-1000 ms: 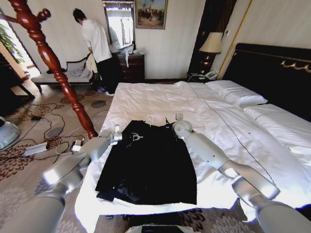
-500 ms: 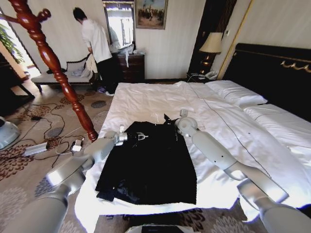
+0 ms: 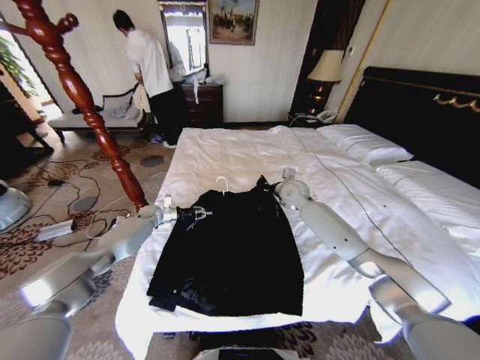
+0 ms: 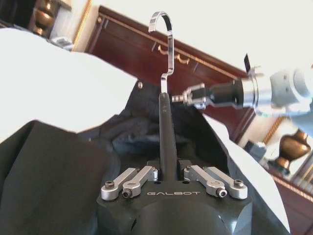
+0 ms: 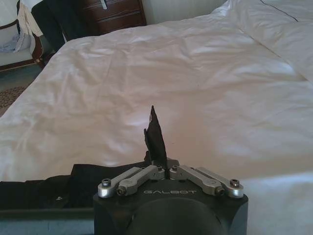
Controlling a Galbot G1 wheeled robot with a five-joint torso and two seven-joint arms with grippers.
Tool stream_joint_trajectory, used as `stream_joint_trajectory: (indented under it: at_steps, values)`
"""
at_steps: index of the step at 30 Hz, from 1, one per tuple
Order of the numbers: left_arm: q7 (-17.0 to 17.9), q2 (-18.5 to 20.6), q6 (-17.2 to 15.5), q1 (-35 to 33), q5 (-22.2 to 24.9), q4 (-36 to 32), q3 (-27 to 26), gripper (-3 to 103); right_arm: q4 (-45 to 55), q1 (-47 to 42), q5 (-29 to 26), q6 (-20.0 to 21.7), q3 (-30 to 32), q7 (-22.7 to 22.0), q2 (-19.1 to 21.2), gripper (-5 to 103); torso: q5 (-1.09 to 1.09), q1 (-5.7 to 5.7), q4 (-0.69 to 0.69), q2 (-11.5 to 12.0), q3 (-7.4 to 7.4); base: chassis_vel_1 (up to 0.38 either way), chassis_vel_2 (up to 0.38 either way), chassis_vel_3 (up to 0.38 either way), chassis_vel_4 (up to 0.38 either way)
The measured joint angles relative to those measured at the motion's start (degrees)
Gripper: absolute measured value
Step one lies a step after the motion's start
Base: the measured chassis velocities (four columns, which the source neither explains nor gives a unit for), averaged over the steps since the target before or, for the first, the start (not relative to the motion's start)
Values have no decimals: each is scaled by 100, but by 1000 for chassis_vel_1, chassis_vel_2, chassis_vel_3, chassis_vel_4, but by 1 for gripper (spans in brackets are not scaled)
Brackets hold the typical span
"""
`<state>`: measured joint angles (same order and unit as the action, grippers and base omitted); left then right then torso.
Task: Pick up the clothes from the bed and hang them on the clothes hanger.
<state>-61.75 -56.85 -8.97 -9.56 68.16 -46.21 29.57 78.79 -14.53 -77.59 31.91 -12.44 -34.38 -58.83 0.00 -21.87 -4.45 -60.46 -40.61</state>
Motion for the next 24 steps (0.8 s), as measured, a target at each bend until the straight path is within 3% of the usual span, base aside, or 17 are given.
stream_joint_trajectory:
  at_steps: [12, 24]
  values:
    - [4, -417, -8, 120, -284, 193, 300, 17, 52, 164, -199, 5, -36, -123, -31, 0, 1, 0, -1, 0, 0, 0, 0, 0, 0]
    - [15, -993, 57, 232, -577, 727, 380, 17, 239, 342, -744, -22, 77, -381, -188, 0, 1, -1, -2, 0, 0, 0, 0, 0, 0]
